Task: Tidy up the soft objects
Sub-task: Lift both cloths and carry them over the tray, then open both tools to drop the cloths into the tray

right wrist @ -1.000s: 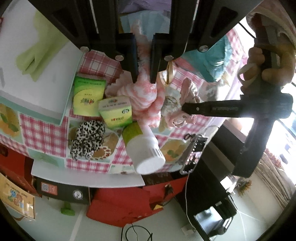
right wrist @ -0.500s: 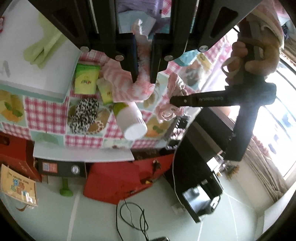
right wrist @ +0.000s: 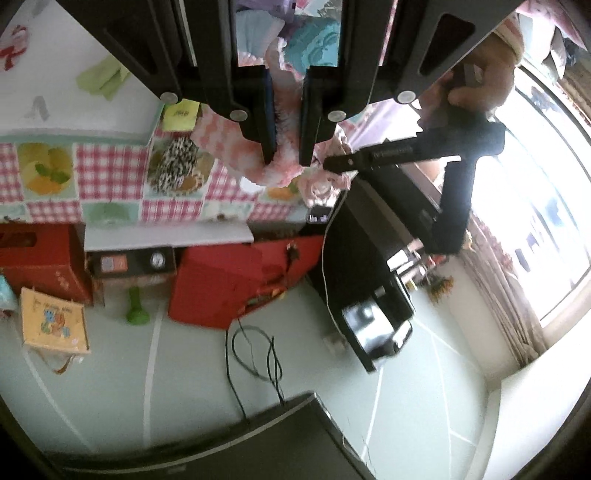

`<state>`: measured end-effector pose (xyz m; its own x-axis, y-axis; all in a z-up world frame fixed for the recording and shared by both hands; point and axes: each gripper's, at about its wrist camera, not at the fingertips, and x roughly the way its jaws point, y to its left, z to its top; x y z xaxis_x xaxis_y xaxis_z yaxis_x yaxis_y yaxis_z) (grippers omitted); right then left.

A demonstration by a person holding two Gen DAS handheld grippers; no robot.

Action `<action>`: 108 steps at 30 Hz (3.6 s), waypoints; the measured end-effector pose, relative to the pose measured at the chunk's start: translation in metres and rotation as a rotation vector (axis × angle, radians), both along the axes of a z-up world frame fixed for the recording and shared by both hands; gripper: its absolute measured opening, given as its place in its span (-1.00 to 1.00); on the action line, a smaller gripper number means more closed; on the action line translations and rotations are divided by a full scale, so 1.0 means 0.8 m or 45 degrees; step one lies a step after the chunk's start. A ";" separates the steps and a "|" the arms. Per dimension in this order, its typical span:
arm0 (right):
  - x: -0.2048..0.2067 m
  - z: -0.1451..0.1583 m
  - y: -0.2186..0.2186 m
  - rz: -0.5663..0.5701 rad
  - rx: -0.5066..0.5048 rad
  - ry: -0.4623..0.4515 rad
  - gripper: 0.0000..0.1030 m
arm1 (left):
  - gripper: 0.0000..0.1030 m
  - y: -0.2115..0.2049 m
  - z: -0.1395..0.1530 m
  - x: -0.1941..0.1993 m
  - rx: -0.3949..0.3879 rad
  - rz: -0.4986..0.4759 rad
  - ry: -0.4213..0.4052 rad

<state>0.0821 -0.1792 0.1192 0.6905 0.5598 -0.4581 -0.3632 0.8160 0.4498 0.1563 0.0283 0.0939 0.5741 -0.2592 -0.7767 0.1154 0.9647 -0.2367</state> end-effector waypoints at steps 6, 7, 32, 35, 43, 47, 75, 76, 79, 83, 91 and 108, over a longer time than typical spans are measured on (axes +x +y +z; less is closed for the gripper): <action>-0.025 0.032 -0.032 -0.084 0.035 -0.102 -0.77 | -0.64 -0.035 0.010 -0.009 0.009 -0.085 -0.035; -0.029 0.037 -0.038 -0.101 0.039 -0.116 -0.77 | -0.64 -0.040 0.010 -0.011 0.010 -0.099 -0.038; -0.112 0.055 -0.252 -0.922 -0.032 -0.124 -0.76 | -0.63 -0.242 -0.045 -0.036 0.137 -0.513 -0.023; -0.103 0.040 -0.266 -0.963 -0.043 -0.063 -0.76 | -0.63 -0.254 -0.066 -0.033 0.179 -0.528 -0.008; -0.037 -0.061 -0.282 -0.920 -0.089 0.280 -0.76 | -0.63 -0.261 -0.108 -0.016 0.206 -0.510 0.051; -0.005 -0.109 -0.273 -0.831 -0.082 0.439 -0.76 | -0.63 -0.263 -0.122 -0.010 0.216 -0.499 0.072; 0.035 -0.196 -0.211 -0.686 -0.343 0.866 0.02 | 0.12 -0.270 -0.157 0.002 0.247 -0.514 0.237; 0.035 -0.194 -0.210 -0.687 -0.353 0.863 0.14 | 0.13 -0.269 -0.155 0.002 0.243 -0.511 0.240; 0.035 -0.182 -0.204 -0.691 -0.394 0.844 0.29 | 0.54 -0.264 -0.148 0.001 0.239 -0.497 0.233; 0.033 -0.168 -0.200 -0.708 -0.450 0.822 0.48 | 0.60 -0.252 -0.131 -0.002 0.237 -0.460 0.189; 0.027 -0.151 -0.205 -0.769 -0.489 0.783 0.79 | 0.69 -0.236 -0.117 0.000 0.195 -0.418 0.180; 0.024 -0.155 -0.215 -0.823 -0.515 0.802 1.00 | 1.00 -0.220 -0.113 0.004 0.137 -0.348 0.182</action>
